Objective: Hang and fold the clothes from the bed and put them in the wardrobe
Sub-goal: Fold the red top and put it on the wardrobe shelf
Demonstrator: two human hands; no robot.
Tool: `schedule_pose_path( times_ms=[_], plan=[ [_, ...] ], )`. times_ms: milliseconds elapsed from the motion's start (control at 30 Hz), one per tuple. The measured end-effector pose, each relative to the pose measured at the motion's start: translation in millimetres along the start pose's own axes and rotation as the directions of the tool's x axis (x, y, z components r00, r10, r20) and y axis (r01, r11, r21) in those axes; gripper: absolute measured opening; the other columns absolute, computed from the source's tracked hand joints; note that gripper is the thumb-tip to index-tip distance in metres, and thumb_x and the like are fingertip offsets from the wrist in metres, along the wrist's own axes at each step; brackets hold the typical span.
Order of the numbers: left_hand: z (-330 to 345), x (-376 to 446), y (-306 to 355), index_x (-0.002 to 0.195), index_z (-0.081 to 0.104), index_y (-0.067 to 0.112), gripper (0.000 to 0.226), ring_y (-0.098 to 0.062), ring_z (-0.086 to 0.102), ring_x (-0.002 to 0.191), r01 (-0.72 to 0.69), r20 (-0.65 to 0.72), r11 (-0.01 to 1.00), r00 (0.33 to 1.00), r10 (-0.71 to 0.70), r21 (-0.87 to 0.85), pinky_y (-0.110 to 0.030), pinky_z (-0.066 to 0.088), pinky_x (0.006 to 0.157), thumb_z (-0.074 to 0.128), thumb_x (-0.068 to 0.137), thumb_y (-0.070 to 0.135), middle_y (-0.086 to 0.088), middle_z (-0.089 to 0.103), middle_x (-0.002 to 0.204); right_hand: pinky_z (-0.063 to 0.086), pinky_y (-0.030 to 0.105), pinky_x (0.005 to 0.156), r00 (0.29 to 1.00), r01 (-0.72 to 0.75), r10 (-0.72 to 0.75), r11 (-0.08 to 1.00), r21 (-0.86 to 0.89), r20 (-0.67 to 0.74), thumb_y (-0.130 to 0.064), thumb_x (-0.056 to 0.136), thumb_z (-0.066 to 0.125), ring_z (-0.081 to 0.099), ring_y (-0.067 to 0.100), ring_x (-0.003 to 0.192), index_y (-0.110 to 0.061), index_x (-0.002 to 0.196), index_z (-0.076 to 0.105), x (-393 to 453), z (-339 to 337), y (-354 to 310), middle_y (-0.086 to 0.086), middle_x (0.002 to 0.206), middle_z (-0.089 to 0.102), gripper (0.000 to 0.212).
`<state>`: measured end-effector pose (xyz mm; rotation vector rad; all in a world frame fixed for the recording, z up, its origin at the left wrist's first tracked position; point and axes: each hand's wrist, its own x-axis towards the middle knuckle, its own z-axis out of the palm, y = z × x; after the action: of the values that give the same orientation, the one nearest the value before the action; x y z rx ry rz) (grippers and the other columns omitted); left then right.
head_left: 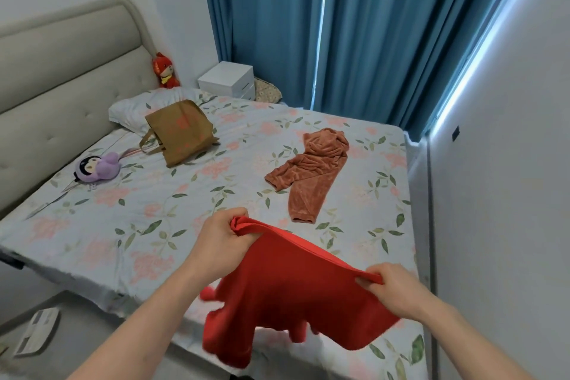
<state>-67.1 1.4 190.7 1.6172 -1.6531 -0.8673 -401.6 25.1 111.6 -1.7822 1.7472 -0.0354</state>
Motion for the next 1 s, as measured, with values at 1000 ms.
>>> schedule_pose_path(
  times_ms=[1000],
  plan=[
    [-32.8, 40.9, -73.6, 0.073, 0.058, 0.030, 0.029, -0.009, 0.054, 0.075, -0.004, 0.113, 0.801, 0.990, -0.080, 0.599, -0.035, 0.047, 0.065, 0.059, 0.097, 0.047, 0.009, 0.057, 0.083, 0.050, 0.029, 0.082, 0.996, -0.005, 0.022, 0.984, -0.178, 0.091, -0.041, 0.095, 0.061, 0.062, 0.011, 0.090, -0.034, 0.086, 0.065, 37.6, -20.3, 15.3, -0.012, 0.096, 0.066, 0.012]
  ],
)
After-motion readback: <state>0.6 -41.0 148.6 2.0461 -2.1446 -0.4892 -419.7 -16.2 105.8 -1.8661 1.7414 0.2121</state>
